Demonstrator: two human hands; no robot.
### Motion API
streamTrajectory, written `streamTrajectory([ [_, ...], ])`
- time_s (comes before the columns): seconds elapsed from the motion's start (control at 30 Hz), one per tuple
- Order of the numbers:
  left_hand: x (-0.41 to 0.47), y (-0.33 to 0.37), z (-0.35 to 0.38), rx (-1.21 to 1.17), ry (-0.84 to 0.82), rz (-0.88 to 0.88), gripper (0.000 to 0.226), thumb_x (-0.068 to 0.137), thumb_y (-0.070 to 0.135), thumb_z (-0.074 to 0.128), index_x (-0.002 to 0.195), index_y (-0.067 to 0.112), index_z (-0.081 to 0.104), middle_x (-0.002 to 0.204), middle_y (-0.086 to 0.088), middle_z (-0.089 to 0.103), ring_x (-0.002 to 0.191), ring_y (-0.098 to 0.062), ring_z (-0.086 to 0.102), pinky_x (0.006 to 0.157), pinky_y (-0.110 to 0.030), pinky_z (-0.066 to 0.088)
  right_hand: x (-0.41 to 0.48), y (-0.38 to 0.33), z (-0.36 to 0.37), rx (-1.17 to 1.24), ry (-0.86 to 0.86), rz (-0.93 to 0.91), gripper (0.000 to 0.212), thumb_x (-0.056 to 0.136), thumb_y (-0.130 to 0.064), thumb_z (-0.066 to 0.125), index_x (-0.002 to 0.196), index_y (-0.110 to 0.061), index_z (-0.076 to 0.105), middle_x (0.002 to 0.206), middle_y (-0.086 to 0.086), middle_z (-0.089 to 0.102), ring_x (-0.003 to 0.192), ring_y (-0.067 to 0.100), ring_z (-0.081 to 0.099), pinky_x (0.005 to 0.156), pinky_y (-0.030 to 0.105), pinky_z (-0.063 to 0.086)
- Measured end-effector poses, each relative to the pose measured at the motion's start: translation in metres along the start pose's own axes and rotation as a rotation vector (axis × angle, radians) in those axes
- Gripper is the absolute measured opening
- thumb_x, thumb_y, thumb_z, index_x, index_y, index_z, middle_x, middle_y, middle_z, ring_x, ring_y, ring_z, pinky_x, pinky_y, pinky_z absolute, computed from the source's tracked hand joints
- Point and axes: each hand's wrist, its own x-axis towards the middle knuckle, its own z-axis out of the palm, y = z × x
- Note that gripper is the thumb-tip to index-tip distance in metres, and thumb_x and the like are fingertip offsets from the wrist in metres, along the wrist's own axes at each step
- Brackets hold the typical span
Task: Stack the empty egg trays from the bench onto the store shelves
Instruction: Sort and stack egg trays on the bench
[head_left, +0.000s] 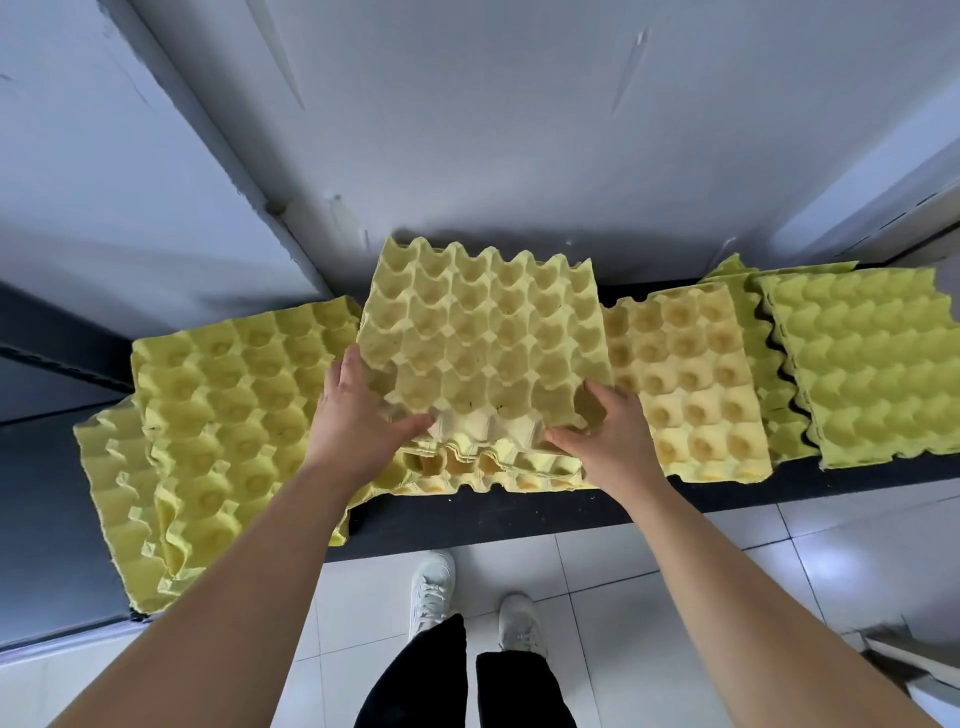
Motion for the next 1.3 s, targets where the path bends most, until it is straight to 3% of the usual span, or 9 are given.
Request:
streamTrajectory([
  [0.27,-0.012,0.024,-0.021,-0.076,0.025,0.061,0.107,0.071,0.031,0.084,0.153,0.022,0.016,0.152,0.003,0.026,0.128,-0.023,0.045,0.1,-0.034,0.039,-0.007,-0.002,-0.02,0.078,-0.018,-0.008,0.085,0.072,-0.027,0.081,0.143,-0.016,0.036,0.141,0.005,0.032,0.123,0.013,0.04,0.098,0.021,0.034],
  [0.43,-0.007,0.023,-0.018,-0.2,0.003,0.051,0.099,0.074,0.022,0.082,0.152,0.026,0.021,0.151,0.007,0.024,0.113,-0.008,0.043,0.097,-0.023,0.036,-0.003,0.024,-0.007,0.181,-0.05,0.05,0.085,0.068,-0.032,0.084,0.141,-0.022,0.04,0.135,-0.001,0.042,0.12,0.01,0.044,0.094,0.019,0.034],
  [0.63,-0.005,0.011,-0.012,-0.212,0.014,0.027,0.094,0.078,0.027,0.079,0.152,0.027,0.021,0.152,0.005,0.025,0.132,-0.016,0.039,0.108,-0.034,0.036,0.003,0.034,0.0,0.271,-0.044,0.013,0.082,0.066,-0.03,0.085,0.138,-0.024,0.044,0.128,-0.005,0.045,0.121,0.008,0.046,0.102,0.027,0.04],
  [0.73,-0.012,0.02,-0.018,-0.232,0.027,0.05,0.092,0.079,0.027,0.078,0.152,0.027,0.022,0.152,0.005,0.026,0.133,-0.016,0.038,0.109,-0.036,0.035,-0.001,0.025,-0.014,0.267,-0.032,-0.029,0.081,0.068,-0.028,0.084,0.138,-0.022,0.044,0.129,-0.004,0.044,0.122,0.008,0.045,0.099,0.02,0.04],
  [0.8,-0.022,0.032,-0.029,-0.237,0.052,0.07,0.091,0.079,0.026,0.077,0.152,0.027,0.022,0.151,0.006,0.027,0.127,-0.009,0.038,0.103,-0.026,0.033,-0.01,0.012,-0.028,0.246,-0.028,-0.056,0.08,0.07,-0.025,0.082,0.14,-0.021,0.043,0.13,-0.004,0.041,0.12,0.005,0.044,0.091,0.012,0.04],
  [0.93,-0.055,0.059,-0.06,-0.257,0.132,0.108,0.09,0.079,0.027,0.078,0.151,0.028,0.024,0.148,0.008,0.031,0.114,0.0,0.036,0.094,-0.021,0.029,-0.035,-0.023,-0.064,0.202,0.009,-0.164,0.081,0.071,-0.028,0.081,0.14,-0.026,0.041,0.139,-0.002,0.035,0.129,0.009,0.036,0.111,0.029,0.029],
  [1.13,-0.132,0.092,-0.123,-0.336,0.321,0.137,0.094,0.076,0.034,0.079,0.151,0.03,0.023,0.144,0.009,0.037,0.113,0.001,0.036,0.095,-0.022,0.03,-0.088,-0.102,-0.125,0.096,0.053,-0.365,0.082,0.071,-0.035,0.079,0.141,-0.035,0.038,0.147,-0.006,0.027,0.133,0.008,0.03,0.111,0.027,0.021],
  [1.27,-0.189,0.105,-0.17,-0.46,0.451,0.181,0.089,0.074,0.029,0.08,0.148,0.035,0.03,0.122,0.029,0.05,0.097,0.02,0.048,0.083,-0.006,0.036,-0.126,-0.158,-0.152,0.044,0.042,-0.521,0.08,0.072,-0.04,0.076,0.142,-0.037,0.035,0.145,-0.009,0.027,0.131,0.006,0.031,0.11,0.025,0.022],
  [1.3,-0.202,0.105,-0.183,-0.474,0.478,0.189,0.088,0.073,0.032,0.081,0.146,0.037,0.032,0.118,0.031,0.052,0.101,0.019,0.05,0.086,-0.009,0.039,-0.135,-0.173,-0.157,0.04,0.042,-0.559,0.08,0.073,-0.04,0.076,0.142,-0.036,0.035,0.144,-0.009,0.027,0.129,0.005,0.032,0.109,0.024,0.023],
])
